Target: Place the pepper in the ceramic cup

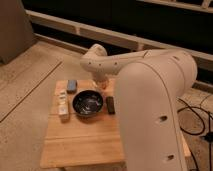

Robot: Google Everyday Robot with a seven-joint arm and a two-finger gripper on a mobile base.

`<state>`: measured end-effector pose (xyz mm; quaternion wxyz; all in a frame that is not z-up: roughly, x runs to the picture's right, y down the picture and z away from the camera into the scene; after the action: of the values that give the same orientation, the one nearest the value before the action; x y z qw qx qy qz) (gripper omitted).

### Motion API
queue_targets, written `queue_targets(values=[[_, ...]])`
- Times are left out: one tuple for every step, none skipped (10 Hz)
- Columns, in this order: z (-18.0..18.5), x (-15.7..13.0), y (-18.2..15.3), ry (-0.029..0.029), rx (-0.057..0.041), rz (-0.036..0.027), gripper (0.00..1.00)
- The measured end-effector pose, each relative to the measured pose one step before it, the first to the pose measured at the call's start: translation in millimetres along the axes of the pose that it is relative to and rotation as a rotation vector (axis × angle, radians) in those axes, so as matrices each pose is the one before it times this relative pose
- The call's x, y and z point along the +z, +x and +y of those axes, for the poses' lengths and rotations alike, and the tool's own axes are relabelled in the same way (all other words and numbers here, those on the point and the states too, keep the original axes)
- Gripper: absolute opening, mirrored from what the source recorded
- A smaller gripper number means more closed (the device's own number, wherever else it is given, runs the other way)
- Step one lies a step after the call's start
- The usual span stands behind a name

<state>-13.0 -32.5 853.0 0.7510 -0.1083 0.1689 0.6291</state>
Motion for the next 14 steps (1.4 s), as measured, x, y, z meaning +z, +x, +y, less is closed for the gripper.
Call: queue_targets(values=[[5.09, -0.85, -6.44, -0.02417, -0.0216, -0.01917, 0.0], [5.32, -1.59, -7.93, -0.02263, -0.02375, -0.02329, 0.0], [2.96, -1.29, -6.51, -0.01373, -0.01969, -0.0192, 0.0], [3.37, -1.39, -8.95, -0.01656, -0.02977, -0.0284, 0.0], [1.49, 0.66, -5.52, -0.00989, -0.0272, -0.01904, 0.0], [0.47, 0.57, -3.34, -0.00494, -0.01508, -0.01147, 0.0], [-0.66, 1.9, -2.95, -0.00473, -0.01671, -0.01147, 0.0], [-1.49, 2.52, -2.26, -0.00409, -0.01052, -0.01008, 0.0], [-1.73, 3.38, -0.84, -0.00375, -0.00481, -0.00526, 0.0], [-1.6, 3.93, -0.36, -0.00476, -0.00141, -0.00269, 0.0], [-1.56, 3.56, -0.7, -0.00551, 0.00084, -0.00267, 0.0], [-1.18, 2.56, -0.97, -0.00526, 0.00167, -0.00251, 0.0], [-0.79, 3.07, -0.1, -0.00424, 0.00014, 0.00032, 0.0], [-1.48, 5.46, -0.19, -0.00826, 0.00142, 0.00162, 0.0]])
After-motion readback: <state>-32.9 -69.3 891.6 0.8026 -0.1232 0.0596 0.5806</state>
